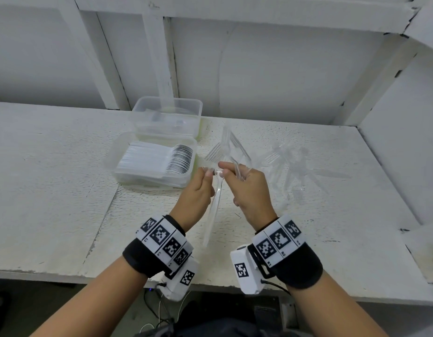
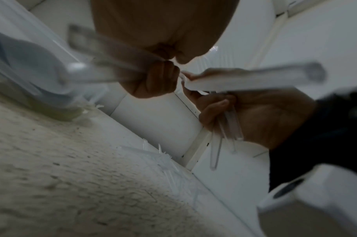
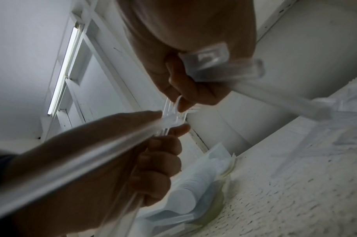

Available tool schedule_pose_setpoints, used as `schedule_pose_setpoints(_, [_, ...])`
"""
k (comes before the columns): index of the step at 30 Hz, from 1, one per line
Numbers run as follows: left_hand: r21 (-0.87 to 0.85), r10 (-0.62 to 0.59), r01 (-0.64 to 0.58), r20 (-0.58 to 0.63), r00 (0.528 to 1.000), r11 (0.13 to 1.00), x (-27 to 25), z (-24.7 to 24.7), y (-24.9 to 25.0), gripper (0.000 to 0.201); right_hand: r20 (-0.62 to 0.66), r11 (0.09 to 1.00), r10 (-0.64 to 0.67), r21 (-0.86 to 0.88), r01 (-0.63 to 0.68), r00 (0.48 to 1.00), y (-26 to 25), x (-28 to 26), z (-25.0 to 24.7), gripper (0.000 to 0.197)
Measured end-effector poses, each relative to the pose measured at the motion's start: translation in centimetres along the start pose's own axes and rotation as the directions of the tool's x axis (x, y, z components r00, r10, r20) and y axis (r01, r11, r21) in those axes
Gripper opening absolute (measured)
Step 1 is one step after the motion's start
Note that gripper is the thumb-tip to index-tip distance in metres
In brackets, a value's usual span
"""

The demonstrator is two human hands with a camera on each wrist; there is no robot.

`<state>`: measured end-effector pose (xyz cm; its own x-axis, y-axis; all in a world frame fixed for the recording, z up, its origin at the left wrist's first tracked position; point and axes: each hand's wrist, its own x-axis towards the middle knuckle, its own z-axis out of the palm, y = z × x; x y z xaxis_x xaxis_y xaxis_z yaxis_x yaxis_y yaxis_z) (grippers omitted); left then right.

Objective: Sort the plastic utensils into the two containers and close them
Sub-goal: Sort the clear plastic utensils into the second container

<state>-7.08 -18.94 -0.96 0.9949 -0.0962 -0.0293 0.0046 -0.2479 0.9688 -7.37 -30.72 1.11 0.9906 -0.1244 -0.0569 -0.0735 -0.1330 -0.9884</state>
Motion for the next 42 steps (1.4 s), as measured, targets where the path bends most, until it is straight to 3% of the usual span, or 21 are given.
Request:
schedule_pose_setpoints(4, [-0.11, -0.143, 0.144, 0.018, 0.99, 0.983, -0.2, 0.0, 0.3, 0.03, -0.037, 0.984, -0.117, -0.14, 0.111, 0.992, -0.1, 0.0, -0.3, 0.019])
schedule_pose_setpoints(12, [-0.258, -0.21, 0.217, 0.056, 0.976, 0.941, -0.2, 0.3, 0.6, 0.023, -0.1, 0.971, -0.186, -0.167, 0.168, 0.977, -0.2, 0.4, 0.0, 0.031])
schedule_pose_setpoints(18, [-0.11, -0.141, 0.146, 0.052, 0.989, 0.983, -0.3, 0.7, 0.7, 0.031, -0.12, 0.978, -0.158, -0.157, 0.138, 0.98, 0.3, 0.4, 0.7, 0.01])
schedule_pose_setpoints(22, [-0.187, -0.177, 0.201, 0.14, 0.974, 0.962, -0.7, 0.9, 1.0, 0.036, -0.127, 0.946, -0.23, -0.263, 0.191, 0.965, 0.3, 0.2, 1.1, 0.008])
schedule_pose_setpoints(25, [-0.143, -0.18, 0.198, 0.133, 0.975, 0.97, -0.7, 0.7, 1.1, 0.034, -0.052, 0.891, -0.276, -0.388, 0.236, 0.96, 0.1, -0.2, 1.0, 0.017])
schedule_pose_setpoints(32, [-0.08, -0.253, 0.265, 0.142, 0.957, 0.961, -0.1, -0.1, 0.6, 0.035, 0.086, 0.954, -0.104, -0.273, 0.124, 0.991, -0.4, 0.2, 0.3, 0.02])
schedule_pose_setpoints(35, [-0.067, -0.242, 0.255, 0.161, 0.957, 0.965, 0.0, -0.2, 0.3, 0.025, 0.111, 0.985, -0.035, -0.163, 0.053, 0.993, -0.4, 0.6, -0.2, 0.021])
schedule_pose_setpoints(39, [-0.209, -0.282, 0.312, 0.159, 0.946, 0.927, 0.1, -0.4, 0.0, 0.022, 0.086, 0.997, 0.076, -0.002, -0.076, 0.993, -0.4, 0.8, -0.8, 0.014])
schedule_pose_setpoints(42, [-0.278, -0.278, 0.311, 0.151, 0.949, 0.909, 0.3, -0.4, 0.1, 0.019, 0.073, 0.996, 0.094, 0.001, -0.094, 0.993, 0.1, 0.7, -0.8, 0.015])
